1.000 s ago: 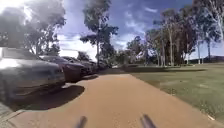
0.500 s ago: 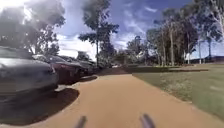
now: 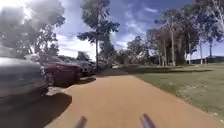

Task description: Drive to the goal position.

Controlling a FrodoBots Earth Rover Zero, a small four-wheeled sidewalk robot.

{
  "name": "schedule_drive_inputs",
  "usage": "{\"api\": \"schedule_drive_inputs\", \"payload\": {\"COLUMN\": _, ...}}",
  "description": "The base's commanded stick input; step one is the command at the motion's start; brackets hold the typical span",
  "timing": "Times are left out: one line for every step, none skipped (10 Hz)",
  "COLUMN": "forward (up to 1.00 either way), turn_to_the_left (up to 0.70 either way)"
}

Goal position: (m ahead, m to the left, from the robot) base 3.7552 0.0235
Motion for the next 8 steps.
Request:
{"api": "schedule_drive_inputs", "payload": {"forward": 1.0, "turn_to_the_left": 0.0}}
{"api": "schedule_drive_inputs", "payload": {"forward": 1.0, "turn_to_the_left": 0.0}}
{"api": "schedule_drive_inputs", "payload": {"forward": 1.0, "turn_to_the_left": 0.0}}
{"api": "schedule_drive_inputs", "payload": {"forward": 1.0, "turn_to_the_left": 0.0}}
{"api": "schedule_drive_inputs", "payload": {"forward": 1.0, "turn_to_the_left": 0.0}}
{"api": "schedule_drive_inputs", "payload": {"forward": 1.0, "turn_to_the_left": 0.0}}
{"api": "schedule_drive_inputs", "payload": {"forward": 1.0, "turn_to_the_left": 0.0}}
{"api": "schedule_drive_inputs", "payload": {"forward": 1.0, "turn_to_the_left": 0.0}}
